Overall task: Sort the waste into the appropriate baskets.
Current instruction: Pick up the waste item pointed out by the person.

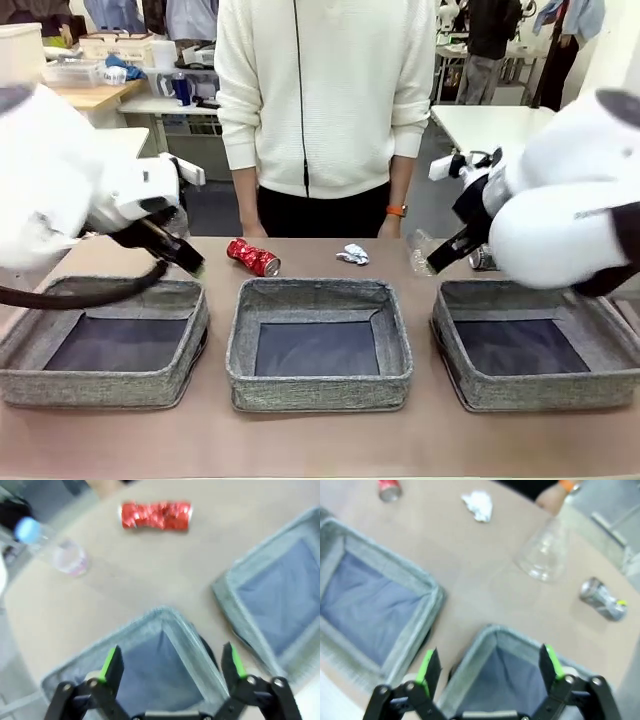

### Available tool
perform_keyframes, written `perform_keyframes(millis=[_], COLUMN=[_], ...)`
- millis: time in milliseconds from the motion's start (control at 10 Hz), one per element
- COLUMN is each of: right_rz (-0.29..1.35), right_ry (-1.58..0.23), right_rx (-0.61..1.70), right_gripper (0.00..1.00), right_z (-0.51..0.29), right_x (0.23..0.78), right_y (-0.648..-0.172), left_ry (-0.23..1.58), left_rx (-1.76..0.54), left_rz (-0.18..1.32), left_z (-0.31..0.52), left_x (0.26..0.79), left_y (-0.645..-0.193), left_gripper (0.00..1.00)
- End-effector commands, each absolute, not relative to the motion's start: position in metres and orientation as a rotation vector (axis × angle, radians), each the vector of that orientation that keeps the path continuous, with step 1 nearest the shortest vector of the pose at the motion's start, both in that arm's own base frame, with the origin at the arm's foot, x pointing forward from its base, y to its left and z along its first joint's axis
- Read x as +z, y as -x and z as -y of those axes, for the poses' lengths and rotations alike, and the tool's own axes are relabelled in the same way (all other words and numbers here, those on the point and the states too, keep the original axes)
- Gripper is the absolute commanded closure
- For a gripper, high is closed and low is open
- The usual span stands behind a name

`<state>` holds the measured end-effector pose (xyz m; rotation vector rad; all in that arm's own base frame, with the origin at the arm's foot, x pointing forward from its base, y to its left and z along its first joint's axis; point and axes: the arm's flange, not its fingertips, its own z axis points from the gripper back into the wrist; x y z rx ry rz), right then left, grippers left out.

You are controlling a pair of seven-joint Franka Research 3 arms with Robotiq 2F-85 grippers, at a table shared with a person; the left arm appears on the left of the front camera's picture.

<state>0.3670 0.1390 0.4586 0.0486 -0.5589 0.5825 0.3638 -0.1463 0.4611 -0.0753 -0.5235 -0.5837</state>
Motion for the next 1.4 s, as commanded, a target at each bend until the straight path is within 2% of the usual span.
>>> perform_keyframes(millis=[0,200,300,400,500,600,700,800,900,1000,1200,1300], right_rz=[0.513,0.618,0.665,0.570,0.616,0.548,0.513,0.443,0.323,0.240,0.194,0.170], right_ry=[-0.039,0.060,0.116,0.017,0.055,-0.049,-0.238,-0.520,-0.765,-0.934,-1.124,-1.184], right_rx=[0.708,0.765,0.685,0.704,0.717,0.736,0.718,0.540,0.482,0.419,0.436,0.407], right_gripper=[0.00,0.00,0.00,0.00,0.00,0.00,0.00,0.00,0.00,0.00,0.00,0.00], right_z=[-0.119,-0.113,-0.114,-0.116,-0.114,-0.109,-0.104,-0.098,-0.092,-0.084,-0.065,-0.056], right_x=[0.530,0.552,0.552,0.552,0.569,0.561,0.559,0.564,0.570,0.577,0.584,0.581], right_y=[-0.308,-0.262,-0.260,-0.278,-0.261,-0.272,-0.280,-0.289,-0.291,-0.292,-0.285,-0.288], left_ry=[0.083,0.033,-0.023,0.065,0.038,0.137,0.298,0.557,0.817,1.051,1.172,1.279], left_rx=[-0.613,-0.655,-0.606,-0.633,-0.636,-0.754,-0.798,-0.796,-0.823,-0.752,-0.665,-0.631], left_rz=[0.536,0.648,0.689,0.595,0.646,0.531,0.474,0.467,0.470,0.471,0.463,0.526], left_z=[0.123,0.120,0.122,0.125,0.124,0.122,0.117,0.102,0.085,0.061,0.031,0.015], left_x=[0.533,0.551,0.549,0.565,0.580,0.568,0.565,0.564,0.562,0.555,0.542,0.537], left_y=[-0.298,-0.257,-0.262,-0.275,-0.260,-0.274,-0.281,-0.289,-0.296,-0.305,-0.307,-0.303], left_gripper=[0.00,0.00,0.00,0.00,0.00,0.00,0.00,0.00,0.00,0.00,0.00,0.00])
